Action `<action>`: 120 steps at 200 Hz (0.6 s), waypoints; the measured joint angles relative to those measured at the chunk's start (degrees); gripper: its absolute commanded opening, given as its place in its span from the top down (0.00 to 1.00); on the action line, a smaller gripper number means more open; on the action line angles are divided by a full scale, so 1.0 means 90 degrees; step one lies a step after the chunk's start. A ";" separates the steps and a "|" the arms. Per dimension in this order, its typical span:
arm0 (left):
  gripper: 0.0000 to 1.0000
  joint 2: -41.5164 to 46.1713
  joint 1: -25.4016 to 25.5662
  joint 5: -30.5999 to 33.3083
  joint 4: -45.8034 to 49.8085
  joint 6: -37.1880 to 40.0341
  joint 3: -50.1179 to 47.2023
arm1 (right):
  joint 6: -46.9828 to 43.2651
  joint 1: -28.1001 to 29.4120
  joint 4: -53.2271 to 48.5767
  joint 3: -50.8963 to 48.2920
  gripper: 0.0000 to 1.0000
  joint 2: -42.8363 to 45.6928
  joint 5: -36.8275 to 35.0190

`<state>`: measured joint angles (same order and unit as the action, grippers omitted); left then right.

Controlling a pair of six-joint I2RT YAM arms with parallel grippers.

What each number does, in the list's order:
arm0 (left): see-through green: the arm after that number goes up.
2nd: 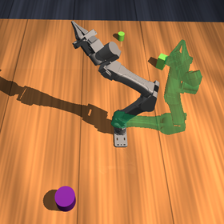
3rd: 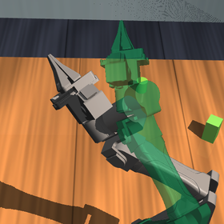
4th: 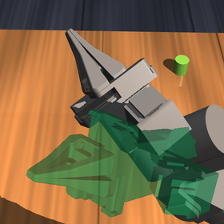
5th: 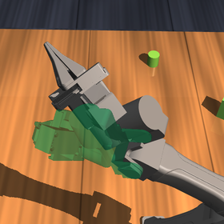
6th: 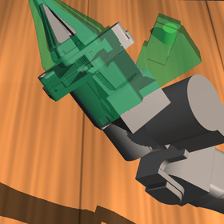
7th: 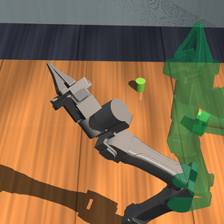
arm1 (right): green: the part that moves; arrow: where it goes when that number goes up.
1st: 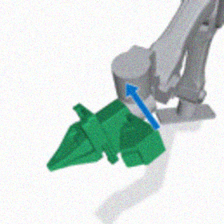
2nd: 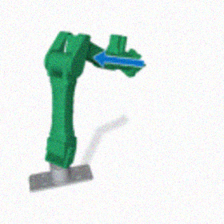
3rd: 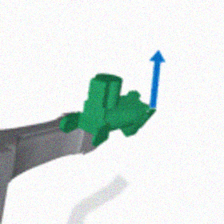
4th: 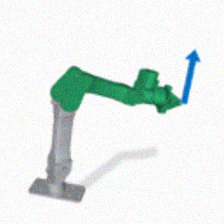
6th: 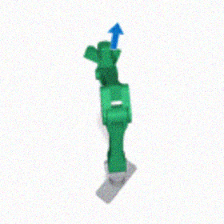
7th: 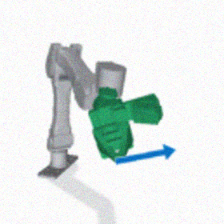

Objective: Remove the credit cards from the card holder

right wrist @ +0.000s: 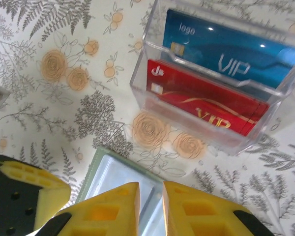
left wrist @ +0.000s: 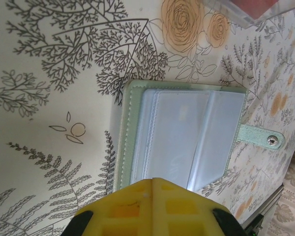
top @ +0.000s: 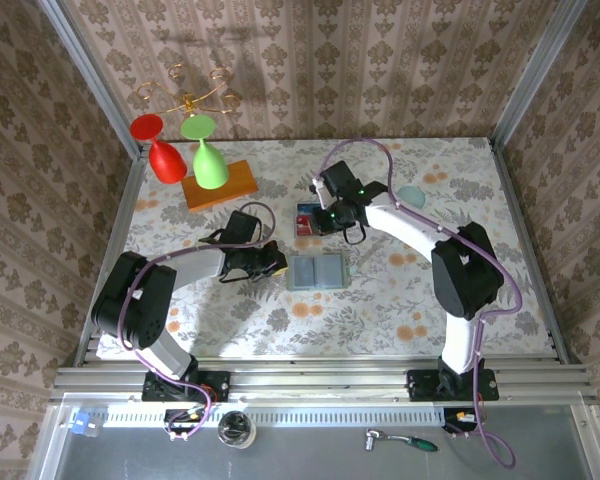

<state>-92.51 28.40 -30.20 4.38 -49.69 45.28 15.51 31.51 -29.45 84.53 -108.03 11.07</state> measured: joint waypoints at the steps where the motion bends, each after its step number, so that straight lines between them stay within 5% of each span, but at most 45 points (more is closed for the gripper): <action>1: 0.96 0.0000 0.0000 0.0002 -0.0002 0.0000 0.0002 | 0.0015 0.0002 0.0005 -0.0015 0.79 0.0002 0.0010; 120: 0.96 -0.0049 0.0012 -0.0017 -0.0274 -0.0007 -0.0267 | 0.2106 0.0148 0.0862 -0.1353 0.80 0.0141 0.1326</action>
<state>-92.95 28.51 -30.35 1.91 -49.76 42.87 34.46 32.84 -21.69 72.36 -106.76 23.00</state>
